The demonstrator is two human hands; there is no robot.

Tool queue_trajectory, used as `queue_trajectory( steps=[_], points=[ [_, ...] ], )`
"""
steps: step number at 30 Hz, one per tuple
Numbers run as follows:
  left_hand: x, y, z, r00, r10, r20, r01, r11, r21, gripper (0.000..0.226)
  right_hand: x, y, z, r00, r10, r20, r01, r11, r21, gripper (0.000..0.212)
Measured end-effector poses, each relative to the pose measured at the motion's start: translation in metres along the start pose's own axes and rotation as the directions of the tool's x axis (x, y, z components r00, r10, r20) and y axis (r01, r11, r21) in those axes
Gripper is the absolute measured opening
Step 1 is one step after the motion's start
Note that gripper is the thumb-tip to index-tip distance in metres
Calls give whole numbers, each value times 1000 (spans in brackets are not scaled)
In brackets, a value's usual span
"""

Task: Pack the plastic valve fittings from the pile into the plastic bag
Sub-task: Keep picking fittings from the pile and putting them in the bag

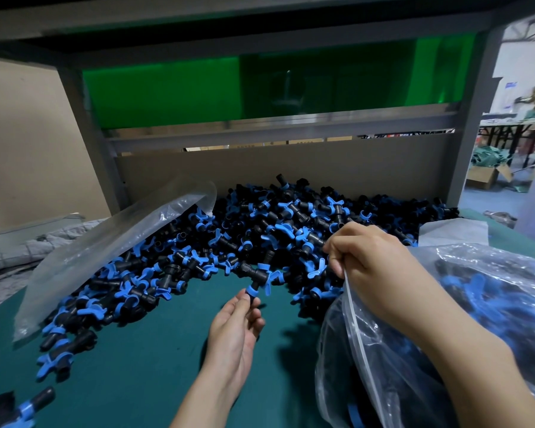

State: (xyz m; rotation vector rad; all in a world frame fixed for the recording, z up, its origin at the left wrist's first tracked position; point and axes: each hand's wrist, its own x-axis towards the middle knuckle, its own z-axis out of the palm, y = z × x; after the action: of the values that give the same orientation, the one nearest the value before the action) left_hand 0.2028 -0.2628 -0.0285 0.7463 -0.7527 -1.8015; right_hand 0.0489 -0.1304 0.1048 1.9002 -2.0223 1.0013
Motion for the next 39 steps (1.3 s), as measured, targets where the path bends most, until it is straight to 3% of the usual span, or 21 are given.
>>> queue_trajectory(
  steps=[39],
  points=[
    [-3,2,1,999,-17,-32,17,1000,-3,17,-1,-3,-2,1000,8,22,-8,1000,-20,44]
  ],
)
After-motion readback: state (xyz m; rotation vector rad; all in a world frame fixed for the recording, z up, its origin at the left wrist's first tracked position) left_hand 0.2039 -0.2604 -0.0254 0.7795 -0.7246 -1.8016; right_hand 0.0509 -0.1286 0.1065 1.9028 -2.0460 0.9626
